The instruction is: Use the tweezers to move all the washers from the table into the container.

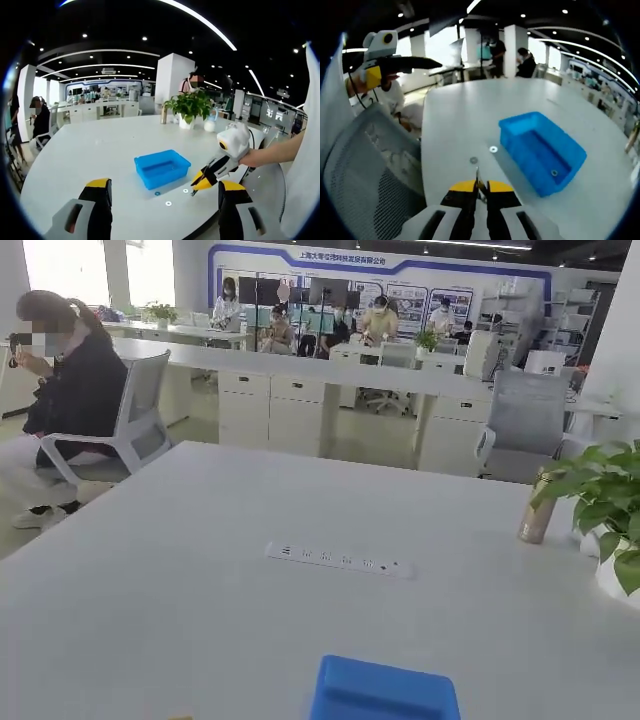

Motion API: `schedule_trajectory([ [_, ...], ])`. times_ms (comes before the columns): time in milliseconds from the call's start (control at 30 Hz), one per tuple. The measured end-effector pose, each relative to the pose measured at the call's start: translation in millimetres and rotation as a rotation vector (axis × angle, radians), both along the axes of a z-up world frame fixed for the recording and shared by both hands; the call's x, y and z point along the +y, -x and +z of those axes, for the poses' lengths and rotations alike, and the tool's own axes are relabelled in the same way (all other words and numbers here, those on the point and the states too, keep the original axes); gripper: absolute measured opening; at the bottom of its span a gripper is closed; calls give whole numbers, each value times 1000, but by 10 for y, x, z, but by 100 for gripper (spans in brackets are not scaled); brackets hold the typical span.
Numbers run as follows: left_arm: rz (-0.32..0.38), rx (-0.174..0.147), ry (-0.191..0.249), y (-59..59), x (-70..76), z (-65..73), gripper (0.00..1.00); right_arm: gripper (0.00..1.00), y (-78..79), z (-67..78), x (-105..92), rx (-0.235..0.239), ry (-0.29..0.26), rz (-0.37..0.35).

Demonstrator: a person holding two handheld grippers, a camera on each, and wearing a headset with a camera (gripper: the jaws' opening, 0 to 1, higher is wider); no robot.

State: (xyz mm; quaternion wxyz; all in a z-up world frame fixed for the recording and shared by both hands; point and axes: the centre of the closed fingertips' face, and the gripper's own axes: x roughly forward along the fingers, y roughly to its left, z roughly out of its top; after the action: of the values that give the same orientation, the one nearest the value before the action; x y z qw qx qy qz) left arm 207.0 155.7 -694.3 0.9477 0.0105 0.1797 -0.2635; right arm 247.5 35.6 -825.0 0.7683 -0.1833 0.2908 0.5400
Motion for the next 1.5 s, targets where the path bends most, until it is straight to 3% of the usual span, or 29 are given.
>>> schedule_trajectory([
  [133,-4,-5,-4,0,-13,21,90,3,-6,-8,14,-5,4,10],
  [167,-4,-6,-7,2,-12,22,90,3,0,7,20,35,-20,-15],
  [200,-4,-6,-10,1,-6,21,90,3,-36,32,17,41,-39,-38],
  [467,3,1,-6,13,12,-1,90,3,-288,400,-117,50,-101,-96],
  [567,1,2,-11,16,9,-8,90,3,-397,477,-174,49,-104,-113],
  [667,-2,1,-9,15,3,-3,90,3,-438,643,-176,34,-101,-130],
  [867,-5,-1,-12,21,8,2,90,3,-691,788,-214,43,-134,-191],
  [1000,-8,4,-19,26,11,-14,89,3,-862,783,-209,94,-166,-247],
  [1167,-8,1,-14,37,5,-1,89,3,-1046,644,-247,140,-141,-302],
  [1333,1,6,-26,58,39,-22,89,3,-1198,552,-205,202,-177,-353],
  [1500,17,6,-25,72,93,-22,89,3,-1310,418,-152,229,-165,-369],
])
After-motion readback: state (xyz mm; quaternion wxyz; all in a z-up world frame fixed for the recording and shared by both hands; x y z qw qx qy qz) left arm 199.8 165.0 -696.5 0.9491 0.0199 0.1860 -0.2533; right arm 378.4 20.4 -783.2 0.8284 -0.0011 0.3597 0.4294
